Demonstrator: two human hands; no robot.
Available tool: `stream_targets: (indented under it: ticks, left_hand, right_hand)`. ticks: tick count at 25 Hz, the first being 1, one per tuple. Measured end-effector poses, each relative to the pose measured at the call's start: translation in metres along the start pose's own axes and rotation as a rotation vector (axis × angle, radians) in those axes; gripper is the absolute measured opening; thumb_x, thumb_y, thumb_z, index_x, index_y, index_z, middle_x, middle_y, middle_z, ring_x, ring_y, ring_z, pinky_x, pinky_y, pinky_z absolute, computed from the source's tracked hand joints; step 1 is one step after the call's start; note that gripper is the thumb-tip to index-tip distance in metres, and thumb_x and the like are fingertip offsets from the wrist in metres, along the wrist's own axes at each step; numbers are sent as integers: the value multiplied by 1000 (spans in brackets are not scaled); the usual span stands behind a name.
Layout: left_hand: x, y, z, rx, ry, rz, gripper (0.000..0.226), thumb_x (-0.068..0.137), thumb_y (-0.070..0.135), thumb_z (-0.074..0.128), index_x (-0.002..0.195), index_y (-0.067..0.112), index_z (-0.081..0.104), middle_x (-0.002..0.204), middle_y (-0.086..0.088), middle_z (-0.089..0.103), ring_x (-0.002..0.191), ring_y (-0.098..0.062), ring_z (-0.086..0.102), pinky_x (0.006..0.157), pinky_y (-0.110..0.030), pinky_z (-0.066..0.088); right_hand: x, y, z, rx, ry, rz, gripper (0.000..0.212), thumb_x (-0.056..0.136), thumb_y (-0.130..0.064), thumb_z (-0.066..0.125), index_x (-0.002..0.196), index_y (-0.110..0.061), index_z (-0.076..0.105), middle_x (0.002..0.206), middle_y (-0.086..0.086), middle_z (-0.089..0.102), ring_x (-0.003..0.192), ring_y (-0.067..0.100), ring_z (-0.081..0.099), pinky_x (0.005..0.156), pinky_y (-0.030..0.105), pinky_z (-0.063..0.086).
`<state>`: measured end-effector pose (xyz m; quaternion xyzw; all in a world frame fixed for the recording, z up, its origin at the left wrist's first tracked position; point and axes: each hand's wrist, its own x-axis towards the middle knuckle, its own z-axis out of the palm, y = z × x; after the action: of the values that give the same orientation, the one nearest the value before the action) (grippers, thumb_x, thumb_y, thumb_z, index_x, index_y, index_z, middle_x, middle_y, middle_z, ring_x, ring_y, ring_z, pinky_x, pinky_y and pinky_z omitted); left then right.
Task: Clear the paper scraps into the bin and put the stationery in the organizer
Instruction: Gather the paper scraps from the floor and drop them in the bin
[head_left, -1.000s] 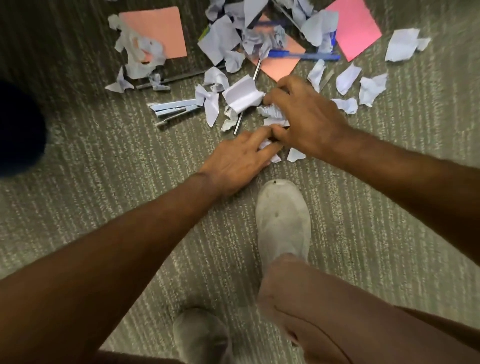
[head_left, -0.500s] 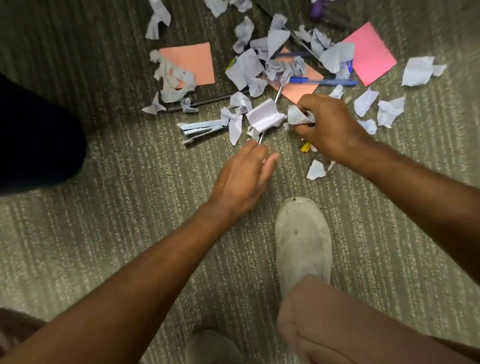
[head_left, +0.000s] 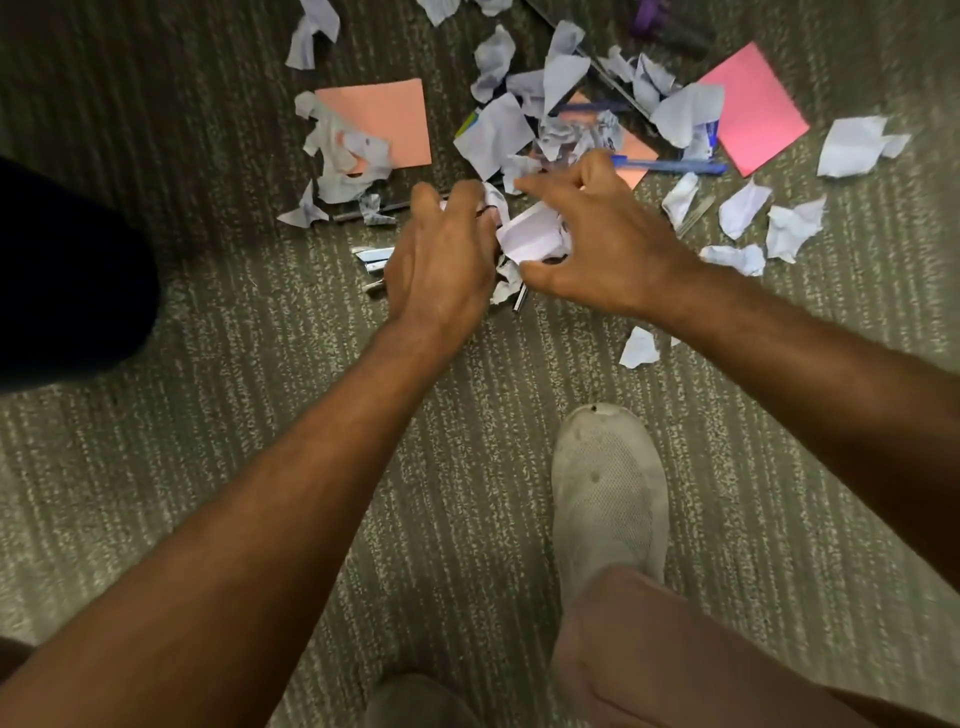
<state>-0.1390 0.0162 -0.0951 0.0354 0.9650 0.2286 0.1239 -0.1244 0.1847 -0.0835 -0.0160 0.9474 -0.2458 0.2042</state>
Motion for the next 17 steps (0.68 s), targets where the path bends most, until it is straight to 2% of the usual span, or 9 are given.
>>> stream_targets:
  ticks: [2, 4, 8, 9, 11, 13, 15, 17]
  left_hand:
    - [4, 4, 5, 143, -32, 15, 42, 100, 47, 51, 135, 24, 50, 131, -11, 48, 100, -28, 60, 67, -34, 39]
    - [5, 8, 9, 211, -34, 34, 46, 96, 50, 57, 132, 22, 51, 133, -12, 48, 102, -28, 60, 68, -34, 37]
    - [4, 13, 10, 279, -1, 81, 35, 97, 38, 61, 126, 19, 55, 130, -13, 50, 101, -29, 59, 67, -35, 33]
    - [3, 13, 11, 281, 2, 92, 33, 98, 33, 61, 126, 17, 55, 130, -13, 50, 101, -29, 59, 67, -35, 33]
    - [1, 14, 10, 236, 10, 109, 30, 100, 26, 57, 127, 13, 55, 130, -13, 50, 99, -25, 56, 69, -33, 33]
    - [-3, 14, 8, 125, 20, 113, 29, 100, 23, 52, 126, 11, 54, 129, -11, 49, 91, -15, 47, 72, -28, 33]
    - [-9, 15, 7, 8, 16, 107, 28, 99, 18, 51, 125, 9, 53, 126, -9, 49, 88, -9, 42, 72, -23, 32]
    - [-17, 16, 9, -96, 5, 85, 25, 98, 12, 50, 123, 8, 51, 117, -5, 51, 82, -6, 40, 67, -14, 31]
  right_hand:
    - [-1, -3, 8, -96, 41, -24, 66, 81, -53, 75, 139, -30, 51, 129, 6, 39, 116, 23, 46, 89, 38, 50]
    - [-5, 0, 14, -107, 94, -41, 51, 83, -47, 77, 125, -25, 60, 126, 7, 41, 113, 22, 46, 91, 37, 51]
    - [-14, 17, 7, 76, 144, -5, 28, 86, -29, 77, 109, -18, 64, 119, 4, 46, 108, 21, 51, 92, 36, 51]
    - [-16, 23, 2, 126, 154, 18, 26, 86, -26, 76, 108, -18, 64, 117, 3, 46, 103, 18, 53, 90, 31, 52]
    - [-21, 33, -8, 225, 203, 93, 23, 85, -19, 77, 102, -20, 63, 113, 0, 46, 87, 5, 54, 75, 11, 50]
    - [-27, 45, -16, 309, 289, 175, 21, 83, -14, 76, 95, -22, 62, 107, -1, 48, 76, -6, 52, 61, 1, 43]
    - [-35, 59, -22, 371, 360, 242, 19, 81, -13, 73, 86, -25, 60, 102, -1, 53, 69, -8, 53, 56, 3, 39]
    - [-43, 73, -25, 406, 395, 309, 19, 81, -10, 67, 81, -27, 58, 94, 1, 60, 69, 2, 55, 61, 21, 46]
